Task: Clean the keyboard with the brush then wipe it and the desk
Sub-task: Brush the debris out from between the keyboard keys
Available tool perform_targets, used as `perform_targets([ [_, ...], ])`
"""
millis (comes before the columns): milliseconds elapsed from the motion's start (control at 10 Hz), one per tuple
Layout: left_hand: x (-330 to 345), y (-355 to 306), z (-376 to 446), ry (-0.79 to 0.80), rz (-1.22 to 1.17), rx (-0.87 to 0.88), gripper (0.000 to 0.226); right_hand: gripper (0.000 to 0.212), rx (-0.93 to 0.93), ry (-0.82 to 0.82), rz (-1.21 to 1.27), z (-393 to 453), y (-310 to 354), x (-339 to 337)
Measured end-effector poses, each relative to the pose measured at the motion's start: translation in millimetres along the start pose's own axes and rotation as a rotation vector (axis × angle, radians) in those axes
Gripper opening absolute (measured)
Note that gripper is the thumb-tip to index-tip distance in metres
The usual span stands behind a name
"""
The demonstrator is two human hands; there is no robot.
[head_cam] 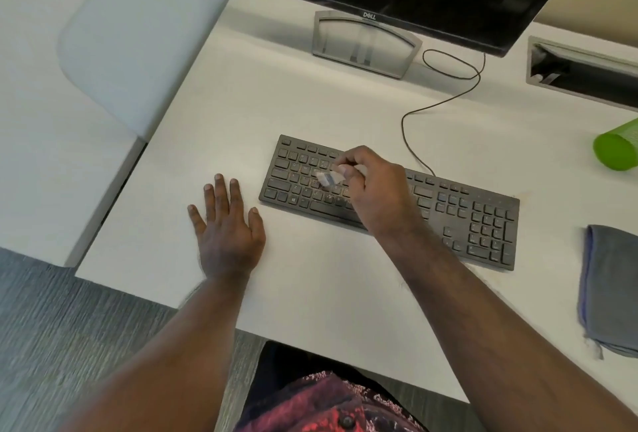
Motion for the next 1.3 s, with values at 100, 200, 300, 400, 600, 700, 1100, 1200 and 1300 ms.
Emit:
perform_targets([
  [100,0,0,1,0.012,-0.002,-0.032,0.073,0.008,-0.027,0.026,-0.087,0,-1,6],
  [200,0,0,2,0.012,-0.001,-0.049,0.073,0.010,-0.087,0.060,-0.043,-3,9,15],
  [300,1,0,2,0.014,0.002,-0.060,0.073,0.012,-0.130,0.081,0.004,-1,20,23],
  [400,0,0,1,-0.009,-0.011,-0.059,0.073,0.012,-0.115,0.060,0.046,6,22,21],
  [600,-1,-1,2,-0.005,-0.011,-0.059,0.074,0.011,-0.062,0.006,-0.055,13,9,5],
  [700,-1,-2,1,-0.007,-0.010,-0.061,0.074,0.012,-0.094,0.056,-0.047,9,16,18],
  [1100,-2,-3,3,-0.029,-0.021,-0.059,0.073,0.013,-0.119,-0.035,0.045,21,22,20],
  [1200,-1,-3,2,-0.029,-0.018,-0.056,0.073,0.013,-0.112,-0.003,0.017,20,20,26],
  [1300,-2,-3,2,-0.038,-0.018,-0.056,0.072,0.012,-0.156,0.014,0.055,20,28,39],
])
Point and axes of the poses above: each hand's wrist, its own z-axis towards the middle knuckle, its own x-axis out of the palm, y = z × x, the point moved 4 cm from there along z, towards the middle knuckle, and after that the axes turned 14 degrees about -z, right-handed, at the moved point
